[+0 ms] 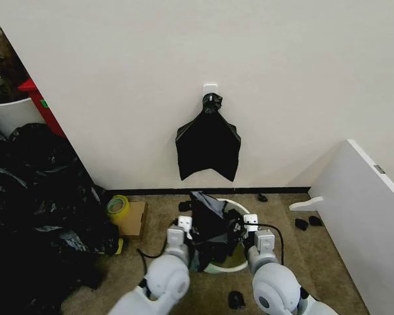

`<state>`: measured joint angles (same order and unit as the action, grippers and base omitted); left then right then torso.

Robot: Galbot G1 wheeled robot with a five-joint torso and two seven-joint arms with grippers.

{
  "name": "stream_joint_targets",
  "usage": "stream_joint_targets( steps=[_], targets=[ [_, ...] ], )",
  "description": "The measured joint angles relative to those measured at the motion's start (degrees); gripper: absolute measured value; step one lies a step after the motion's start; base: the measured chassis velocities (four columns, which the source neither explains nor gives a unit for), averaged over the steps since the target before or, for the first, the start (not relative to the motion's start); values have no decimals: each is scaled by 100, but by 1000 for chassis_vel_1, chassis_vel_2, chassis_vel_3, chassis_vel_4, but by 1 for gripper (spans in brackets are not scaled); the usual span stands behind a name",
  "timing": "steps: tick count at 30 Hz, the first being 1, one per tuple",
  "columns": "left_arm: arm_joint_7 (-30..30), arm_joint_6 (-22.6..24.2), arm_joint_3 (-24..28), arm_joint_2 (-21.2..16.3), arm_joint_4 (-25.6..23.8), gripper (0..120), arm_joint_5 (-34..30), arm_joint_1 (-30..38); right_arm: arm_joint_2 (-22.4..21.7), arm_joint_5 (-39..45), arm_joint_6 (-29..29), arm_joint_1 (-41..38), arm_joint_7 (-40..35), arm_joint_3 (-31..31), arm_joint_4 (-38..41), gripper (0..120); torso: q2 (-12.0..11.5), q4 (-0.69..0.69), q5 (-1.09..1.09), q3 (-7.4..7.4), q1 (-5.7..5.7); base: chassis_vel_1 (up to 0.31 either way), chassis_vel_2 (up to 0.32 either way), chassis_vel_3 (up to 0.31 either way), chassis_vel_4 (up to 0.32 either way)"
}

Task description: Place the garbage bag over the trash bin.

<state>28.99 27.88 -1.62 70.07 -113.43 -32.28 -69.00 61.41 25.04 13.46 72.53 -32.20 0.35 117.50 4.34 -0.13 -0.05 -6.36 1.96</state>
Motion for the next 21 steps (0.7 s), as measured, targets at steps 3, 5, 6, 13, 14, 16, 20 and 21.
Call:
stream_joint_targets(
  steps=[3,5,6,13,14,16,20,21],
  targets=[
    [-331,-156,-335,-302,-401,3,65,-184,-6,-143,-476,-21,230,114,-45,0,0,0,2,0,0,0,0,0,0],
    [-423,-197,-389,-391,-509,3,147,-240,-4,-96,-533,-41,251,152,-45,0,0,-1,0,0,0,0,0,0,0],
    [-535,-275,-437,-509,-637,3,275,-316,-2,-35,-570,-62,267,219,-45,0,0,-1,0,0,0,0,0,0,0],
    [-1021,-461,-514,-941,-1100,3,578,-609,-116,314,-471,-106,253,634,-54,0,0,-2,1,1,0,0,0,0,0],
    [-1139,-470,-531,-1023,-1172,3,606,-666,-158,381,-457,-126,247,746,-80,0,0,-2,1,1,0,0,0,0,0],
    [-1265,-474,-556,-1109,-1254,3,629,-724,-205,435,-451,-141,247,848,-103,0,0,-2,1,1,0,0,0,0,0],
    [-1778,-818,-605,-1227,-1436,3,669,-880,-292,764,-271,-138,220,990,-84,0,0,-1,3,1,0,0,0,0,0],
    [-1778,-818,-605,-1227,-1436,3,669,-880,-292,764,-271,-138,220,990,-84,0,0,-1,3,1,0,0,0,0,0]
  ],
)
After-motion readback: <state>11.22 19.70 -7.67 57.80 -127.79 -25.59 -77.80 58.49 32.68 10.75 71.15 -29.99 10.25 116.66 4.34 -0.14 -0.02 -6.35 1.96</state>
